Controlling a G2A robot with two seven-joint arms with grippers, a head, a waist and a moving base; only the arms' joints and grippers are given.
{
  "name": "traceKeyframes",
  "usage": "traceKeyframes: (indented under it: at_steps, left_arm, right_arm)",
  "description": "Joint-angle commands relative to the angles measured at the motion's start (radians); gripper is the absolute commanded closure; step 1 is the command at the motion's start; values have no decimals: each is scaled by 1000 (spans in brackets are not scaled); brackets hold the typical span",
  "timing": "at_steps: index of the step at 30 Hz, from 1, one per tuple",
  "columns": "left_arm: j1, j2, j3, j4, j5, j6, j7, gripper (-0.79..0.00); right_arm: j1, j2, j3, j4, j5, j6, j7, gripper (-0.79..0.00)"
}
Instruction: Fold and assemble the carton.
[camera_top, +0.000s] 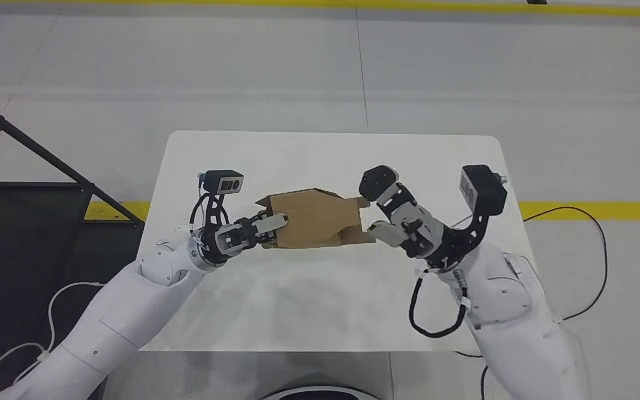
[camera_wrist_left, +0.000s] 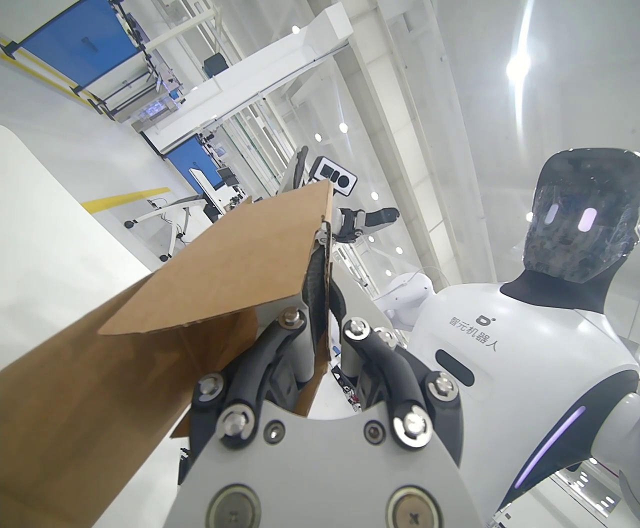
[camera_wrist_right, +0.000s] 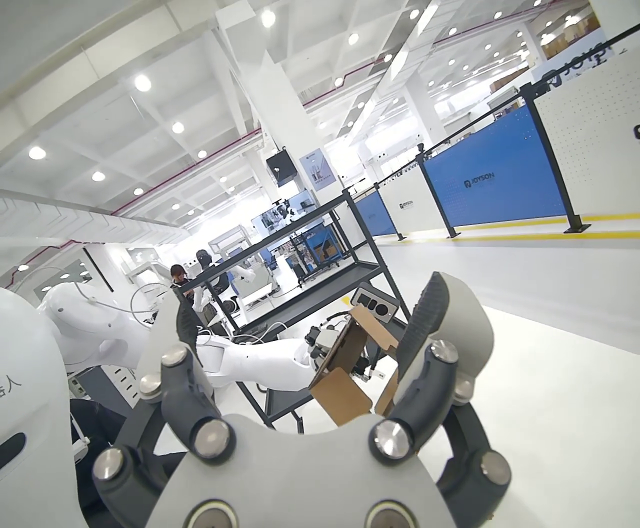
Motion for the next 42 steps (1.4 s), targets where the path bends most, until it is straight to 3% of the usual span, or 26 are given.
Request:
traceKeyframes:
  at_steps: [1, 17, 24, 42]
  left_arm:
    - [0, 0, 0, 0, 0, 0, 0, 0]
    - [0, 0, 0, 0, 0, 0, 0, 0]
    - [0, 0, 0, 0, 0, 0, 0, 0]
    - [0, 0, 0, 0, 0, 0, 0, 0]
  right_arm:
    - [24, -3, -16, 13, 6, 6, 11, -785]
    - [48, -9, -68, 29, 11, -6, 119, -785]
    - [26, -9, -49, 11, 4, -19, 101, -785]
    - [66, -14, -95, 12, -13, 17, 188, -785]
